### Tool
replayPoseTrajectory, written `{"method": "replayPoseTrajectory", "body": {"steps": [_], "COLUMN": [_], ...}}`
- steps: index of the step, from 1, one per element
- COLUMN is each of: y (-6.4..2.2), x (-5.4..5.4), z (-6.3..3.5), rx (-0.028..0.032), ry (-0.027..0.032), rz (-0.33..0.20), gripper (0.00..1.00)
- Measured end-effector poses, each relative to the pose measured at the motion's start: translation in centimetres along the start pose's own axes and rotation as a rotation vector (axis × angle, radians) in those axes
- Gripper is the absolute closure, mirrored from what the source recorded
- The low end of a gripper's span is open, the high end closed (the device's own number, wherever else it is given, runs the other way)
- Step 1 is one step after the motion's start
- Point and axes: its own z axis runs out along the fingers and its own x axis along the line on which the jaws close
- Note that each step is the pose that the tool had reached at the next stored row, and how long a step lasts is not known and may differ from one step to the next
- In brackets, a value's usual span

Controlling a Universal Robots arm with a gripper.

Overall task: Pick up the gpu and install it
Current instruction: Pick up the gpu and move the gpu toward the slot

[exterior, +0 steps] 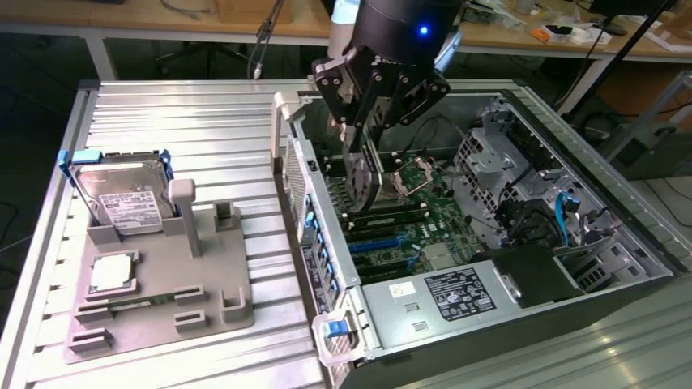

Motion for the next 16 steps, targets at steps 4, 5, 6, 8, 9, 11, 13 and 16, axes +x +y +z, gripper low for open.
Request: {"method": "replayPoseTrajectory", "body": {"steps": [4, 5, 6, 8, 9, 11, 13, 16], "y": [0.11, 0.13, 0.13, 0.14, 0.14, 0.14, 0.16, 0.20], "x": [0.01, 0.02, 0.02, 0.01, 0.01, -0.04, -0.29, -0.86], "z": [0.02, 0.02, 0.01, 0.01, 0.01, 0.00, 0.00, -0.01], "rx": [-0.0009, -0.0012, -0.0013, -0.0015, -0.0015, -0.0014, -0.0014, -0.0015], "ry": [-0.0111, -0.0157, -0.0198, -0.0218, -0.0218, -0.0217, -0.0217, -0.0217], "rz": [-0.002, -0.002, -0.003, -0.003, -0.003, -0.003, -0.003, -0.003], "gripper": [0.73, 0.73, 0.73, 0.73, 0.73, 0.73, 0.73, 0.73]}}
